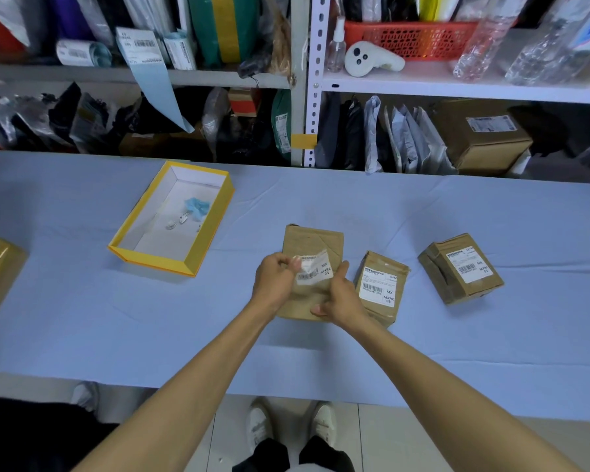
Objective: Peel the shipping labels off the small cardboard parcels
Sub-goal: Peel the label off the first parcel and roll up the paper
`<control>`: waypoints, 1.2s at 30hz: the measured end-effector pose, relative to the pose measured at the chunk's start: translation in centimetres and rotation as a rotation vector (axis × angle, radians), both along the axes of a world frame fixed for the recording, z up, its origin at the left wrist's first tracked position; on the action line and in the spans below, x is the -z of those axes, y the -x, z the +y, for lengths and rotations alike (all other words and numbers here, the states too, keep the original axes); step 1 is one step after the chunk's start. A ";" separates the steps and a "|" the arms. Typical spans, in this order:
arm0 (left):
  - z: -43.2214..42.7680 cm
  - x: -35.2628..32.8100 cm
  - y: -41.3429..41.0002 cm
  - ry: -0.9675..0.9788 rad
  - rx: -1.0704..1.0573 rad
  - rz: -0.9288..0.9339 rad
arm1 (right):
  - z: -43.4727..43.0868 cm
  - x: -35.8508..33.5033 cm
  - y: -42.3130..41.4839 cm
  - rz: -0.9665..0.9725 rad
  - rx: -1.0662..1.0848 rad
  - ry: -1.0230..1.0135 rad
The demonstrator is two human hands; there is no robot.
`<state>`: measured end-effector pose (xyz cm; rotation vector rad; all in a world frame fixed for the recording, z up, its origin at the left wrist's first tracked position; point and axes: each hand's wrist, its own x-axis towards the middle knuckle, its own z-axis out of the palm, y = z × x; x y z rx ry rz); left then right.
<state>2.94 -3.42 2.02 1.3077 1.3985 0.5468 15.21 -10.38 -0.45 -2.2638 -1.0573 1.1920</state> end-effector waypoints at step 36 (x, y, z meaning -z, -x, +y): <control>-1.9 2.5 4.1 -0.041 0.052 -0.222 | -0.9 -1.1 1.8 -0.104 0.135 -0.102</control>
